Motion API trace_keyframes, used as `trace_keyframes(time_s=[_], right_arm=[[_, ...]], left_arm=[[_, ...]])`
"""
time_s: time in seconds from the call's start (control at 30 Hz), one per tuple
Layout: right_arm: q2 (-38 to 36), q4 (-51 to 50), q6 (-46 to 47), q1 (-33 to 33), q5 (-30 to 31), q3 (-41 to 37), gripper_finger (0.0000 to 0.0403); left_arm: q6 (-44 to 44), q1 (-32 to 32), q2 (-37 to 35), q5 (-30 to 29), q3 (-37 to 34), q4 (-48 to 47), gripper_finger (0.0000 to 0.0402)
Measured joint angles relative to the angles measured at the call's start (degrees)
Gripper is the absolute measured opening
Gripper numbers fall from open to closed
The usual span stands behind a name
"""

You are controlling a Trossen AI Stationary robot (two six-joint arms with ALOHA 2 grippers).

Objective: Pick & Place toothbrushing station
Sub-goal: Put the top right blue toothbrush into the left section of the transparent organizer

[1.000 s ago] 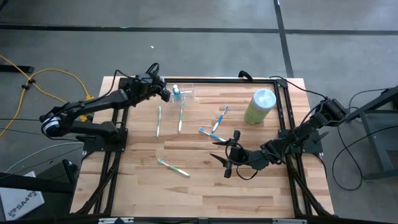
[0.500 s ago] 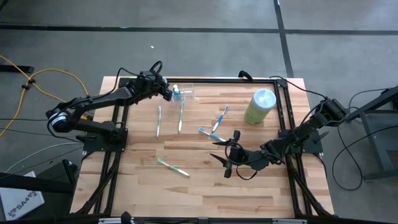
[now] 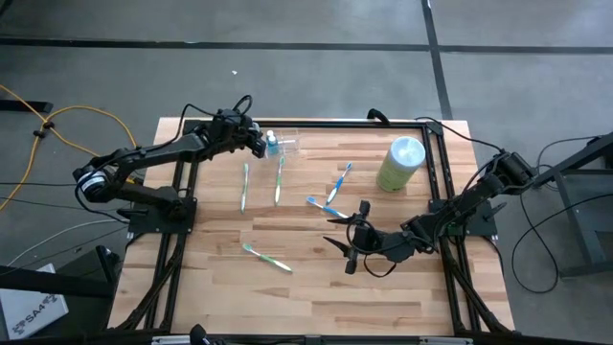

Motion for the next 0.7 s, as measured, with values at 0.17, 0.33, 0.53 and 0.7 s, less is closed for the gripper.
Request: trace_keyframes(time_s=[0.17,0.33,0.53,0.7], right_arm=[[0.00,0.00,0.25,0.00,0.00,0.00,0.0197],[0.00,-0.02,0.37,0.00,-0.30,0.00,0.0197],[0.00,-0.04,0.44,0.00,-1.49,0.00,0.0197],[0.00,-0.04,0.44,0.00,-1.49,0.00,0.0197]], left_arm=[[0.26,0.00,0.00,-0.01,0.00,0.09,0.0043],[0.50,0.00,0.01,-0.01,0.00,0.13,0.0044],[0.98,0.01,-0.01,-0.01,0.00,-0.07,0.0069],[0.10,0.78,-0.01,-0.01,0.00,-0.59,0.0109]])
